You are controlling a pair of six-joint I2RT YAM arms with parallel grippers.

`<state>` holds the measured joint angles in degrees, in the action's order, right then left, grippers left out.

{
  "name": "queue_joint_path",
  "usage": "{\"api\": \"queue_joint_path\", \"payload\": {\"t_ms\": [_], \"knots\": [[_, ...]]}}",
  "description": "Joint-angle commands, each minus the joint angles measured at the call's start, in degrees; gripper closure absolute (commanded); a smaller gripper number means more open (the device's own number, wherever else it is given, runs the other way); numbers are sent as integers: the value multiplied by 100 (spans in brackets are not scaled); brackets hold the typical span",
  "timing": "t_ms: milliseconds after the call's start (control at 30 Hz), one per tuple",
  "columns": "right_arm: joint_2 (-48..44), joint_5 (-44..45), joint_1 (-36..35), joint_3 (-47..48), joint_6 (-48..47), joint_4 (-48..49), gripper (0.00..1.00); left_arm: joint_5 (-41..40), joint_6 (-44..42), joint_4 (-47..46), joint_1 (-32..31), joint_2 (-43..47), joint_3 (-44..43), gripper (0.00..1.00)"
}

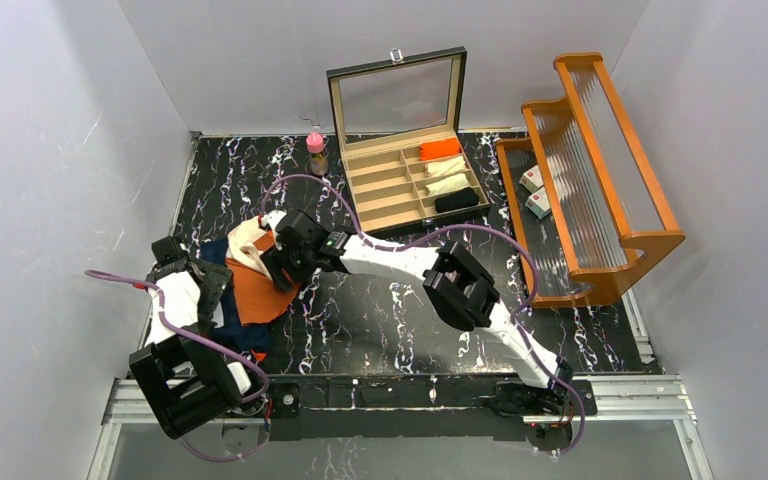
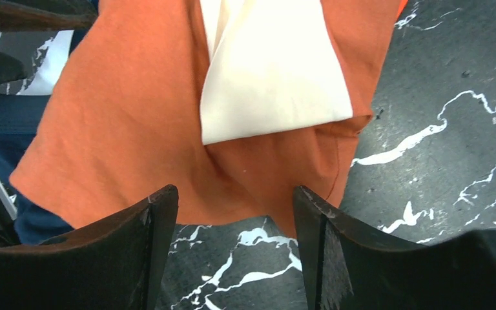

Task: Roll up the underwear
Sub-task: Move the underwear to the center of the board.

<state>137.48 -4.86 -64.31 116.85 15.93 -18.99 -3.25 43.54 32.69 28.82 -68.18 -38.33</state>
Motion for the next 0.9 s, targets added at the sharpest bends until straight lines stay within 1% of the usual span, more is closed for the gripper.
{"api": "queue_joint_path", "payload": {"t_ms": [0,167,233,300,367,400,500,600,667,767,833,867], "knots": [[242,-35,120,577,-349,82,31,29,-89,-119,45,43,145,10],[653,106,120,994,-579,-198,53,311,-181,-407,53,-187,313,22],[671,212,120,993,-644,-227,64,324,-230,-501,53,-307,307,27],[609,403,124,951,-690,-234,79,325,-312,-612,53,-438,259,33],[495,453,125,904,-741,-231,93,501,-410,-718,54,-579,174,39],[433,551,127,892,-771,-237,97,517,-452,-753,53,-657,124,42],[175,711,129,773,-828,-294,99,592,-581,-860,50,-944,-75,52],[-243,879,134,415,-827,-396,99,687,-743,-1002,54,-1293,-396,64],[-615,859,138,-75,-741,-378,99,732,-824,-1160,54,-1552,-640,74],[-1185,622,138,-993,-540,-214,99,1008,-951,-1462,54,-2037,-1036,89],[-1502,525,138,-1459,-352,-147,99,1205,-1051,-1717,54,-2436,-1373,96],[-1618,430,138,-1569,-237,-167,99,1286,-1089,-1835,52,-2648,-1565,97]]}}
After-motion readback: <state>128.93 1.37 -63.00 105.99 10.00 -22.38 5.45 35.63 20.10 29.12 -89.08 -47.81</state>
